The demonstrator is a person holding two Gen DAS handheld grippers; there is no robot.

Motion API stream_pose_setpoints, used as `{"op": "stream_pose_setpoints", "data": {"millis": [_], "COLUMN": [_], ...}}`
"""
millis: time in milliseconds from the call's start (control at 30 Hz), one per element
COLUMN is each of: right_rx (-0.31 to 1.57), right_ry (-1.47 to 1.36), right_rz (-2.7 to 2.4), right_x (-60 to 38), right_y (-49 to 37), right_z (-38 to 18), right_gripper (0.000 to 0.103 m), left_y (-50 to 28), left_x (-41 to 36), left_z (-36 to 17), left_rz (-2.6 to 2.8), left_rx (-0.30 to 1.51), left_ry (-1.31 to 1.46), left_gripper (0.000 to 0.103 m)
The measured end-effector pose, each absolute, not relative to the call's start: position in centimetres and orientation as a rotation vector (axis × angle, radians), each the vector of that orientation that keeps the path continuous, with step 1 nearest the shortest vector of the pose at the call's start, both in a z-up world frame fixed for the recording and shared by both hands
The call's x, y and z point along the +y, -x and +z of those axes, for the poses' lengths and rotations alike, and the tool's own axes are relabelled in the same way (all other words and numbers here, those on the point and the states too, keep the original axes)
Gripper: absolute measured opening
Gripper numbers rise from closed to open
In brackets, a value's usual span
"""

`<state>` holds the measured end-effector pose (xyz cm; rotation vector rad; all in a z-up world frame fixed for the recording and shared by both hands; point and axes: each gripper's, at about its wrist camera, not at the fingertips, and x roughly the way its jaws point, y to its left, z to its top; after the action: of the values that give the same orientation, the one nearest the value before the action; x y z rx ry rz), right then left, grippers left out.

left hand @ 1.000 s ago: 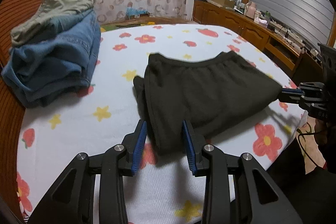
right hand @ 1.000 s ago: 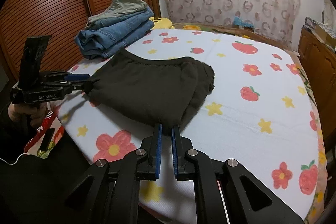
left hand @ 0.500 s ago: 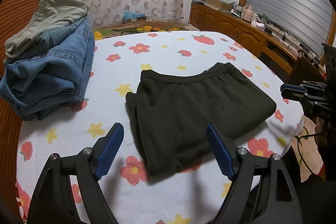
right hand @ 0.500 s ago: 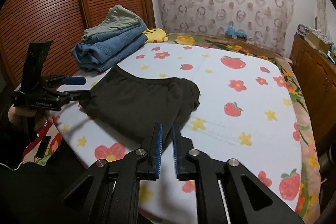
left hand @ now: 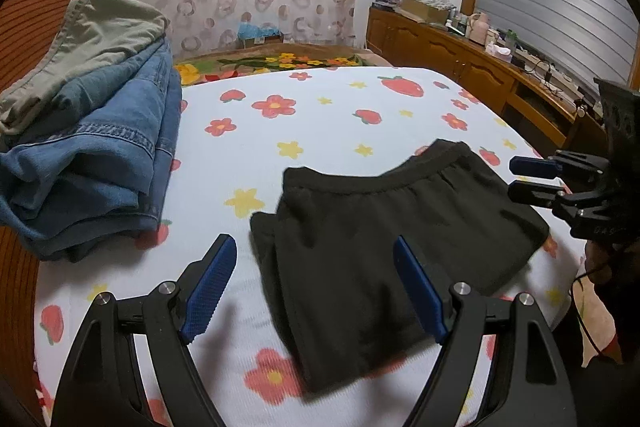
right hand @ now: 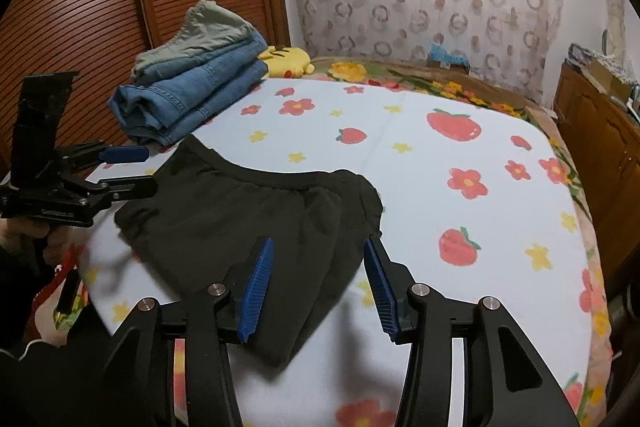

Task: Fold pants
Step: 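Move the left gripper to the waistband edge and close on it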

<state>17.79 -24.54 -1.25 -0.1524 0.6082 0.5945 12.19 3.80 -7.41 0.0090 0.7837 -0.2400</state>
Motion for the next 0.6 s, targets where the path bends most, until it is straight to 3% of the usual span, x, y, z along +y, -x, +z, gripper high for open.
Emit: {"op": "stream_pose_setpoints", "data": {"millis": [200,600], "right_rx": [0.65,0.766], "right_ry": [0.147,0.12], "right_rz": [0.586,0.615], "right_x": [-23.9,-22.8], "right_y": [-20.0,-24.3], "right_z": [-1.2,-1.9], "right_gripper": [0.049,0.049], "left_y": [-13.6,-15.8], "left_x": [4.2,5.8], "left_z": [-7.8,-9.6], "left_rz": [-0.242,-0.243], "left_rx": [0.808,0.917], "left_ry": [0.01,0.072], "left_gripper": [0.08,0.061]}}
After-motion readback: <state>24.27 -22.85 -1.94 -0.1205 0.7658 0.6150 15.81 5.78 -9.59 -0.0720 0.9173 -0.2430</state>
